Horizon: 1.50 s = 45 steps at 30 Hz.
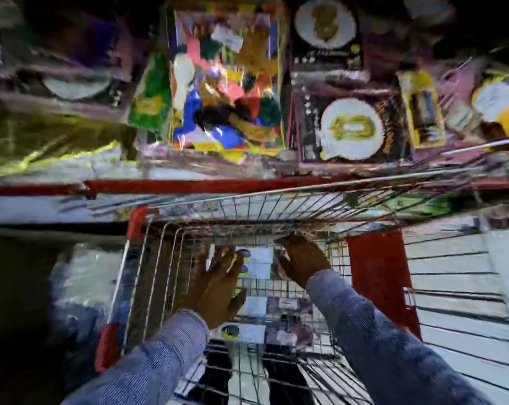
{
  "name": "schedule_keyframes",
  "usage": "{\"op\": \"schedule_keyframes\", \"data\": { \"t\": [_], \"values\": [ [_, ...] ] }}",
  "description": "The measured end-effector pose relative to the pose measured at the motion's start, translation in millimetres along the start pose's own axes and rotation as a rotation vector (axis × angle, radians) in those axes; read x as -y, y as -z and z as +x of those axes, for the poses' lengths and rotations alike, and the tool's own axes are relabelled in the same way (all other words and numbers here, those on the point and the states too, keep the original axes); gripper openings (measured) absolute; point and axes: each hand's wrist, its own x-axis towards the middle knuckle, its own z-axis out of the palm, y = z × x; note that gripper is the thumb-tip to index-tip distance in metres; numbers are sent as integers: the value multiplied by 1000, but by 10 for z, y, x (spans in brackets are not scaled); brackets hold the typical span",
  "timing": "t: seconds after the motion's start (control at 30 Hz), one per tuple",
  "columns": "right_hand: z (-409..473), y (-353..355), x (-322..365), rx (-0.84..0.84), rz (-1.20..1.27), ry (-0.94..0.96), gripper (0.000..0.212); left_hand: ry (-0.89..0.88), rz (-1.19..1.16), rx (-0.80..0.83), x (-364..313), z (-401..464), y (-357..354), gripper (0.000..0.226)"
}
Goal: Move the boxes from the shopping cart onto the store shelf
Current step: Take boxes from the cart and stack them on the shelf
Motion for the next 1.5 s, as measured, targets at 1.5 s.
{"op": "schedule_keyframes", "data": {
  "t": [1.5],
  "values": [
    [-961,2365,688,-340,-134,438,37,-156,280,-226,-786,-721,2196,64]
  ]
}}
